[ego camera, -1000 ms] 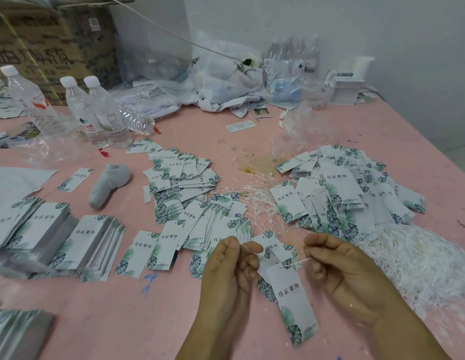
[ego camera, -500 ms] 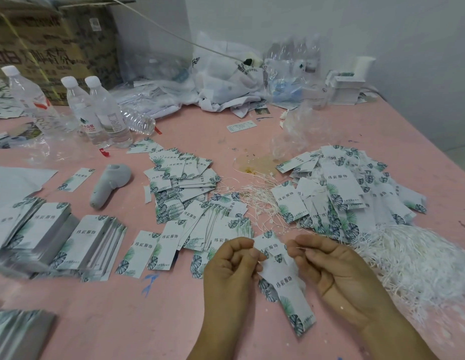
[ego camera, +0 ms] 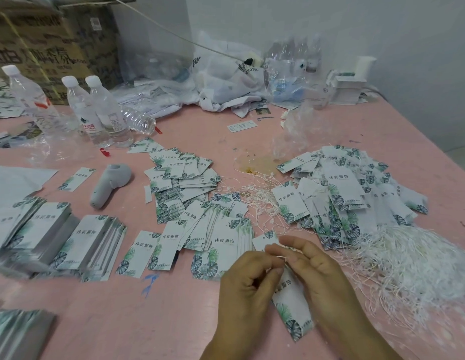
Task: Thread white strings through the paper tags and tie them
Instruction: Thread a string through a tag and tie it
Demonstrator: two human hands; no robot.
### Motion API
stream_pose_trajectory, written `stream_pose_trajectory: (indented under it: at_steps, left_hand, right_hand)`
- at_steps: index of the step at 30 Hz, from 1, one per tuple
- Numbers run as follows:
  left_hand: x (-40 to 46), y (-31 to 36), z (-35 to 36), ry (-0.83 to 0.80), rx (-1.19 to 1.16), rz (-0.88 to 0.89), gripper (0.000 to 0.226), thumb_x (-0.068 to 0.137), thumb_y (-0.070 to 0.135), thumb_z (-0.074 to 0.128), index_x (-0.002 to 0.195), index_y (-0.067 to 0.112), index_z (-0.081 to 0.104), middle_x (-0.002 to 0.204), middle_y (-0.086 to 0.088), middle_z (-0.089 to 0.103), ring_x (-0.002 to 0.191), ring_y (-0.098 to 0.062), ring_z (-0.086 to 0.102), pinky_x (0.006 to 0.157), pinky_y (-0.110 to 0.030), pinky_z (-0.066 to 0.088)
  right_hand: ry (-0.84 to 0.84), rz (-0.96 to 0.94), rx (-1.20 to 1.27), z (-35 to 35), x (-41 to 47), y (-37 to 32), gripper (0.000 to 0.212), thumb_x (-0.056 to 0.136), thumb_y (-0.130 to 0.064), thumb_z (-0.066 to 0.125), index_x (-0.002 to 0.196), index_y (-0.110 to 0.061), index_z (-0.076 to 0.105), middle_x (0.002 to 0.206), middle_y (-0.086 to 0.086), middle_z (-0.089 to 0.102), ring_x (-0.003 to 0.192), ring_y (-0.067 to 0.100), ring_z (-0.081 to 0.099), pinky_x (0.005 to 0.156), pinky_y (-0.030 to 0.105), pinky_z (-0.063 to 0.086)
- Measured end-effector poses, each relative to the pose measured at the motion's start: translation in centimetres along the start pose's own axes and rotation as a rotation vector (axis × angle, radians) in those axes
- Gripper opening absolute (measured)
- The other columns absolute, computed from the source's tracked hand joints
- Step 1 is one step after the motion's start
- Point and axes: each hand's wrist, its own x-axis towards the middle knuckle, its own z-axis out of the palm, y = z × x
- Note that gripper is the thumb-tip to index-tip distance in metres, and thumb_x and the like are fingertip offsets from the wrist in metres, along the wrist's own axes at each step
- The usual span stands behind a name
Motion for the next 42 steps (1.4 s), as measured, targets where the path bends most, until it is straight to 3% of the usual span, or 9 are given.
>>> stream_pose_trajectory:
  at_steps: [4, 9, 14, 17, 20, 24, 31, 35, 42]
  left_hand:
    - [-0.1, -0.3, 0.2, 0.033, 0.123, 0.118, 0.024, 0.086, 0.016, 0.064, 0.098, 0.036, 0.073, 0.097, 0.021, 0.067, 0.089, 0.000, 0.066, 0.076, -0.009, 0.046]
    - [-0.4, -0.8, 0.5, 0.081, 0.204, 0.205, 0.017, 0.089, 0.017, 0.064, 0.101, 0.023, 0.075, 0.103, 0.019, 0.065, 0.093, 0.003, 0.065, 0.080, -0.010, 0.048]
    - [-0.4, -0.6, 0.3, 0.095, 0.255, 0.188, 0.018, 0.090, 0.015, 0.064, 0.103, 0.026, 0.071, 0.103, 0.019, 0.063, 0.096, 0.006, 0.062, 0.080, -0.008, 0.047]
    - [-0.2, -0.3, 0.4, 0.084, 0.245, 0.106, 0.017, 0.091, 0.018, 0.060, 0.097, 0.033, 0.067, 0.097, 0.020, 0.062, 0.091, 0.005, 0.062, 0.076, -0.006, 0.043]
    - [-0.1, -0.2, 0.3, 0.075, 0.206, 0.007, 0.016, 0.090, 0.025, 0.055, 0.088, 0.040, 0.059, 0.090, 0.021, 0.059, 0.084, 0.001, 0.060, 0.069, -0.005, 0.040]
    - [-0.1, -0.3, 0.3, 0.034, 0.139, -0.059, 0.009, 0.088, 0.028, 0.055, 0.085, 0.034, 0.060, 0.087, 0.017, 0.059, 0.079, -0.005, 0.060, 0.065, -0.009, 0.041]
    - [0.0, 0.1, 0.1, 0.073, -0.243, -0.338, 0.013, 0.082, 0.020, 0.071, 0.085, 0.030, 0.077, 0.066, -0.004, 0.068, 0.057, -0.008, 0.058, 0.056, -0.021, 0.047]
    - [0.1, 0.2, 0.0, 0.053, -0.299, -0.360, 0.031, 0.087, -0.002, 0.071, 0.089, 0.028, 0.080, 0.068, -0.007, 0.069, 0.058, -0.007, 0.059, 0.057, -0.018, 0.048]
    - [0.3, 0.8, 0.2, 0.055, -0.466, -0.386, 0.023, 0.076, 0.003, 0.076, 0.091, 0.020, 0.073, 0.073, -0.006, 0.070, 0.062, -0.011, 0.063, 0.057, -0.018, 0.050]
  right_hand:
    - [-0.009, 0.004, 0.050, 0.5, -0.1, 0.5, 0.026, 0.085, -0.024, 0.065, 0.111, -0.022, 0.070, 0.117, 0.014, 0.070, 0.112, 0.025, 0.066, 0.085, 0.022, 0.053]
    - [0.014, 0.035, 0.181, 0.9, -0.2, 0.7, 0.041, 0.077, -0.015, 0.063, 0.116, -0.001, 0.063, 0.112, 0.022, 0.070, 0.107, 0.027, 0.068, 0.078, 0.020, 0.055]
    - [0.022, 0.029, 0.125, 1.2, -0.6, 0.7, 0.033, 0.076, -0.019, 0.062, 0.107, -0.013, 0.075, 0.111, 0.018, 0.072, 0.109, 0.023, 0.067, 0.086, 0.022, 0.054]
    - [0.000, -0.045, -0.152, 1.4, -1.2, 0.2, 0.029, 0.088, -0.015, 0.061, 0.114, -0.024, 0.070, 0.115, 0.003, 0.072, 0.112, 0.017, 0.066, 0.095, 0.027, 0.050]
    - [0.124, -0.209, -0.468, 1.4, -1.5, -0.2, 0.033, 0.090, -0.003, 0.064, 0.103, -0.032, 0.070, 0.101, -0.010, 0.074, 0.094, 0.005, 0.069, 0.079, 0.011, 0.050]
    - [0.201, -0.259, -0.567, 1.5, -1.6, -0.4, 0.030, 0.085, -0.005, 0.070, 0.088, -0.035, 0.070, 0.085, -0.006, 0.074, 0.074, 0.010, 0.069, 0.067, 0.017, 0.053]
    - [0.202, -0.181, -0.399, 1.2, -1.2, -0.8, 0.019, 0.086, -0.008, 0.069, 0.086, -0.027, 0.073, 0.082, 0.000, 0.074, 0.073, 0.007, 0.068, 0.065, 0.015, 0.052]
    - [0.210, -0.143, -0.338, 1.2, -1.1, -0.7, 0.017, 0.085, -0.010, 0.069, 0.086, -0.025, 0.074, 0.081, 0.004, 0.075, 0.073, 0.010, 0.069, 0.064, 0.018, 0.054]
    - [0.191, -0.155, -0.368, 1.4, -1.2, -0.4, 0.018, 0.086, -0.007, 0.068, 0.083, -0.024, 0.074, 0.080, 0.004, 0.075, 0.074, 0.010, 0.069, 0.066, 0.018, 0.053]
